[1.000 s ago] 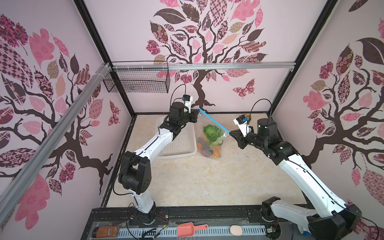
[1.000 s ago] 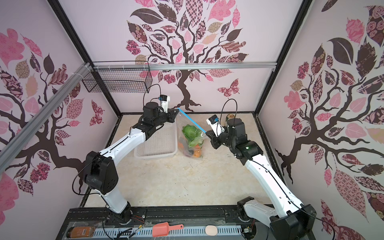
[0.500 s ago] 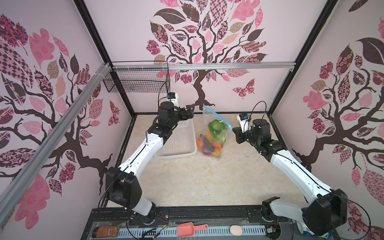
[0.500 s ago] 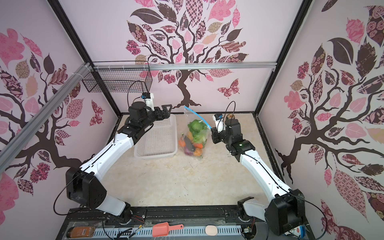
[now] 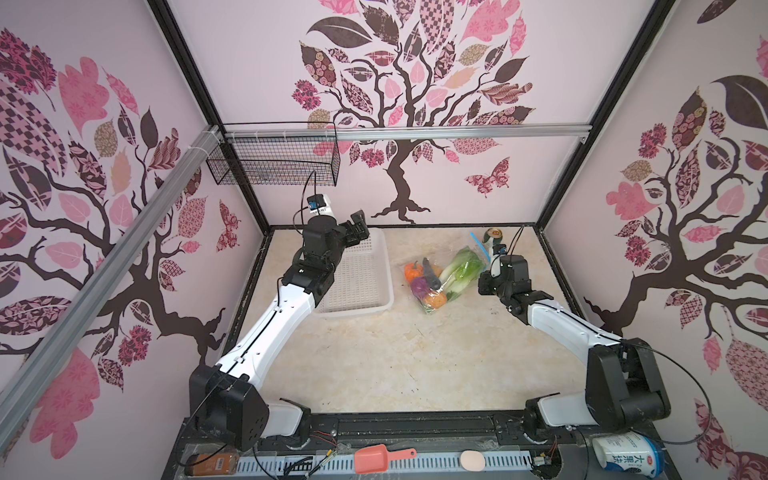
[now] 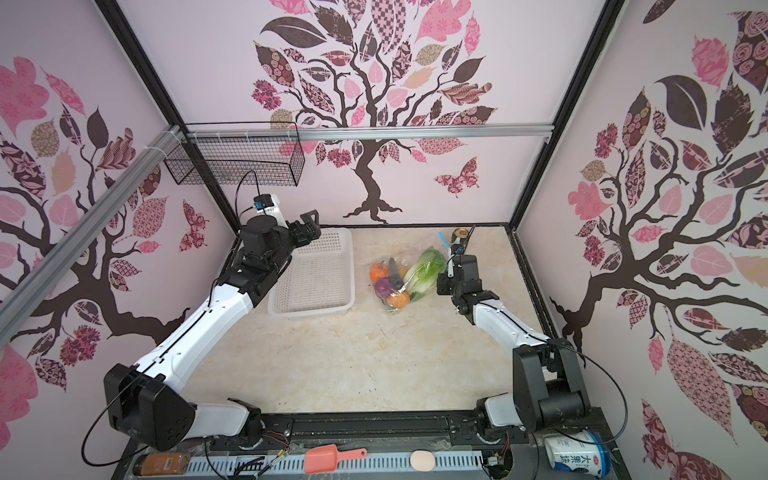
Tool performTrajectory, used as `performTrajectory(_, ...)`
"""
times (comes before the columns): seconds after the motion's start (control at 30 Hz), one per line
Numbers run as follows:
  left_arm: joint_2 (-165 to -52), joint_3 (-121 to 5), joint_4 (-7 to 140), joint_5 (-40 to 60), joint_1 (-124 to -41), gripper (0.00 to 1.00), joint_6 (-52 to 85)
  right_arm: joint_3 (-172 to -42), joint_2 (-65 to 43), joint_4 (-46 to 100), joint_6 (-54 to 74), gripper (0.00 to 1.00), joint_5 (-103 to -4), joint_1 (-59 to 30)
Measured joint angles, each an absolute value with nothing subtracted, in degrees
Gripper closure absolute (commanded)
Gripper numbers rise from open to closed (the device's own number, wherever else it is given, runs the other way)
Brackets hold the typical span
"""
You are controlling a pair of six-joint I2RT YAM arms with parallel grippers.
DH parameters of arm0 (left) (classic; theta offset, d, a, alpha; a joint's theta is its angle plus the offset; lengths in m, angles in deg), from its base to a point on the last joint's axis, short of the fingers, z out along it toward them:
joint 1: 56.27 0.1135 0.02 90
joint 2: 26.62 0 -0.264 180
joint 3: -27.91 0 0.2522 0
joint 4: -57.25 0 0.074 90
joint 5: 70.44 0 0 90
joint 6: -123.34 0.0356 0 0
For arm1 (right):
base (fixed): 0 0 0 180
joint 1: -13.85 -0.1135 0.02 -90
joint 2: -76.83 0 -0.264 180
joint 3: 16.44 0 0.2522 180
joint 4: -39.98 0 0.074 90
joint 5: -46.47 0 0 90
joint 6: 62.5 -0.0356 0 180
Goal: Place the food in the zip-top bag and seal the zipper
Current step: 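Lower the bag, open the right gripper while the left gripper withdraws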
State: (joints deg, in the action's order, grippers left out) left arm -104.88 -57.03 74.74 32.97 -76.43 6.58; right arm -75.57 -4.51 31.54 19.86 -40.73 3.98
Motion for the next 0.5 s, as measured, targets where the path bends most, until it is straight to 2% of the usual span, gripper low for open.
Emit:
performTrajectory(0.1, -103.65, -55.08, 75.46, 34.92, -75.95, 0.02, 6.75, -74.32, -5.85, 32.81, 18.24, 0.54, -39.52, 4.73)
performTrajectory(0.2, -101.42, -51.87, 76.73, 34.72, -72.95, 0.02, 6.73, -73.75, -5.50, 33.18, 17.63, 0.22, -37.62, 5.03)
performTrajectory(0.23, -100.35, -50.10, 77.04, 34.44, -70.92, 0.02, 6.66, -73.51, -5.08, 33.60, 17.74, 0.16, -37.08, 5.03)
performTrajectory(0.37, -96.24, -41.83, 78.13, 32.97, -60.91, 0.02, 5.90, -71.44, -1.78, 35.63, 19.07, 0.11, -34.80, 5.06)
performTrajectory(0.4, -95.24, -39.26, 78.02, 32.60, -57.87, 0.02, 5.59, -70.61, -0.82, 36.59, 19.35, 0.01, -33.84, 5.06)
performTrajectory(0.5, -92.64, -31.45, 76.75, 34.70, -51.10, 0.02, 4.98, -67.52, 1.15, 40.11, 20.29, 0.00, -30.67, 5.03)
